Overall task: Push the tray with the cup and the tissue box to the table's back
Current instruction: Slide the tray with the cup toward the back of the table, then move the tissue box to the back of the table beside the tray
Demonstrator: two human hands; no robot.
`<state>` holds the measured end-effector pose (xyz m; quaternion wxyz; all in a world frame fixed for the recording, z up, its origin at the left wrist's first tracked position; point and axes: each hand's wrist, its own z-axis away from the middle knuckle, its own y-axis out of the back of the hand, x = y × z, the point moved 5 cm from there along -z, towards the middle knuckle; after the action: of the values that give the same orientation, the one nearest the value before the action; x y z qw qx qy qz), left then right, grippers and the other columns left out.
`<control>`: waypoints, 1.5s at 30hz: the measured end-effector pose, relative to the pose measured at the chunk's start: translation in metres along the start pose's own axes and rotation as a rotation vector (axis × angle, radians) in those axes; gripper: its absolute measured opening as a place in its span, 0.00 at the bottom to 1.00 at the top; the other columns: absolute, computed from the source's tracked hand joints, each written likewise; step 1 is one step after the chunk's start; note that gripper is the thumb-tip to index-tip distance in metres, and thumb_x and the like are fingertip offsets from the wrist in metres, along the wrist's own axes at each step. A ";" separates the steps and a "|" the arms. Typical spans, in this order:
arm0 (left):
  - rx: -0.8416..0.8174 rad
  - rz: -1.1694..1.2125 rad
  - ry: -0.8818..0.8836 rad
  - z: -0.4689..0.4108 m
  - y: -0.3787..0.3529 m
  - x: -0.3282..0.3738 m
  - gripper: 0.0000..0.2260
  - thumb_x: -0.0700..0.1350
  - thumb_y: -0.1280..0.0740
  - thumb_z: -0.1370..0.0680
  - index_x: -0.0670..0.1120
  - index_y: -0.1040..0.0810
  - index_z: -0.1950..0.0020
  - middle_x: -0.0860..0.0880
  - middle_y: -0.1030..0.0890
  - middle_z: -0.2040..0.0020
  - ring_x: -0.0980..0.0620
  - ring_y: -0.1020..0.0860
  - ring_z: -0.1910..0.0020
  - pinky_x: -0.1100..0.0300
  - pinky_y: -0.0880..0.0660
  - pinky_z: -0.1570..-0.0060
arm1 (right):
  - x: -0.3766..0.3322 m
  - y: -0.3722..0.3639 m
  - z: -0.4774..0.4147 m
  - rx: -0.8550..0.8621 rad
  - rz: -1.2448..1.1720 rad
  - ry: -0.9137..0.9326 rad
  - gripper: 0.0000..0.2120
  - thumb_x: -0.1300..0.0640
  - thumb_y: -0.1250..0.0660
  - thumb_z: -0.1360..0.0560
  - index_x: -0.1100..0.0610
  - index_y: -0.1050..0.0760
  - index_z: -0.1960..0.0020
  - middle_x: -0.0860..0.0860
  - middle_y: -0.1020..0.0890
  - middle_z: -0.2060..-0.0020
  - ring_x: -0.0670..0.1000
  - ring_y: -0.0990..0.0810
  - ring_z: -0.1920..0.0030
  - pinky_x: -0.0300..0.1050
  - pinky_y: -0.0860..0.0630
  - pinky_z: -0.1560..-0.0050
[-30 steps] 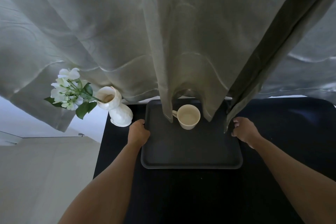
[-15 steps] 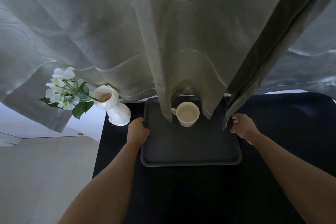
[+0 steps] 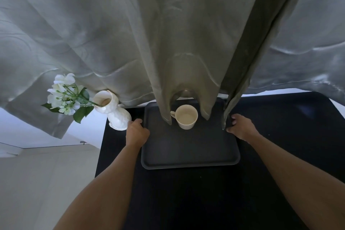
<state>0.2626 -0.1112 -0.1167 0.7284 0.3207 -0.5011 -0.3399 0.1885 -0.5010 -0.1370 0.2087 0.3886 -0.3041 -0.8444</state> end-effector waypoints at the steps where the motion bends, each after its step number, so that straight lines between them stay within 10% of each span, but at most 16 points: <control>1: 0.005 -0.005 -0.002 0.005 0.002 0.002 0.21 0.36 0.37 0.27 0.39 0.28 0.33 0.38 0.29 0.36 0.37 0.23 0.45 0.51 0.26 0.48 | 0.000 0.001 0.003 -0.010 0.014 0.007 0.29 0.59 0.27 0.29 0.57 0.32 0.30 0.51 0.21 0.52 0.50 0.22 0.55 0.40 0.29 0.62; 11: 0.017 0.039 -0.024 0.076 0.001 0.037 0.19 0.37 0.39 0.26 0.40 0.27 0.35 0.39 0.30 0.38 0.45 0.26 0.54 0.55 0.29 0.54 | -0.008 0.028 0.053 -0.070 0.080 0.145 0.28 0.58 0.29 0.27 0.58 0.33 0.29 0.57 0.23 0.37 0.56 0.22 0.39 0.51 0.26 0.39; 37: -0.224 0.323 -0.203 0.365 -0.099 0.151 0.24 0.49 0.34 0.23 0.46 0.33 0.28 0.44 0.27 0.32 0.48 0.25 0.37 0.55 0.28 0.40 | 0.152 0.168 0.280 0.259 0.170 0.060 0.23 0.51 0.34 0.23 0.58 0.30 0.31 0.58 0.26 0.32 0.59 0.25 0.34 0.51 0.30 0.34; 45: -0.356 0.464 -0.112 0.434 -0.166 0.195 0.27 0.51 0.34 0.23 0.50 0.36 0.26 0.48 0.27 0.32 0.56 0.22 0.52 0.67 0.31 0.62 | 0.221 0.220 0.308 0.345 0.124 0.027 0.22 0.49 0.35 0.22 0.58 0.29 0.31 0.57 0.27 0.31 0.59 0.28 0.32 0.51 0.33 0.33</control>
<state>-0.1252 -0.4193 -0.0244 0.8025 0.0455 -0.5330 -0.2642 -0.1622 -0.6834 0.0528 0.1947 0.4105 -0.4651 -0.7598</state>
